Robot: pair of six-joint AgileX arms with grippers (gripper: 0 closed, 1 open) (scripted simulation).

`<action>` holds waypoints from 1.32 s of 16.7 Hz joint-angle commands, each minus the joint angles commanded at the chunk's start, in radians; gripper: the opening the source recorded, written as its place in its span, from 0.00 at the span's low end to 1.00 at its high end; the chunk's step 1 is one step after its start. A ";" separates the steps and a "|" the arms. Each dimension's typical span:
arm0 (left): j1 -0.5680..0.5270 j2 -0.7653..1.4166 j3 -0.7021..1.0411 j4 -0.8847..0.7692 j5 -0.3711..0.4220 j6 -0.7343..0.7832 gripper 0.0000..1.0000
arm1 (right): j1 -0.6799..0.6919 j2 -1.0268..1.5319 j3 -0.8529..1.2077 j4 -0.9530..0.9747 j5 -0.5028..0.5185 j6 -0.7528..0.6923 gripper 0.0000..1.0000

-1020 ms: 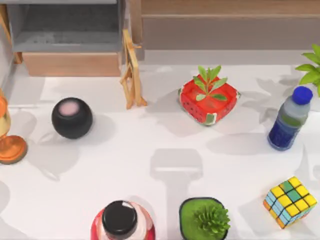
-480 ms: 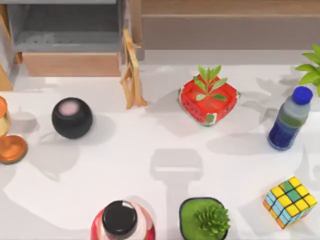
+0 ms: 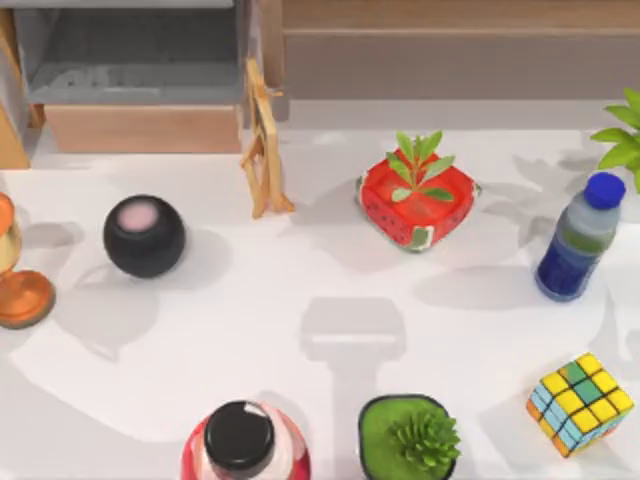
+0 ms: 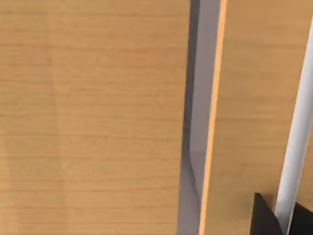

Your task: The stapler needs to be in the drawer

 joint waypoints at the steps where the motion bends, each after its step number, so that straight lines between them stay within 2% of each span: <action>1: -0.004 0.012 0.010 -0.012 -0.007 -0.001 0.00 | 0.000 0.000 0.000 0.000 0.000 0.000 1.00; 8: -0.056 0.100 0.256 -0.118 -0.047 0.001 0.00 | 0.000 0.000 0.000 0.000 0.000 0.000 1.00; 14: -0.068 0.127 0.280 -0.147 -0.065 -0.003 0.00 | 0.000 0.000 0.000 0.000 0.000 0.000 1.00; 22: -0.068 0.127 0.280 -0.147 -0.065 -0.003 0.60 | 0.000 0.000 0.000 0.000 0.000 0.000 1.00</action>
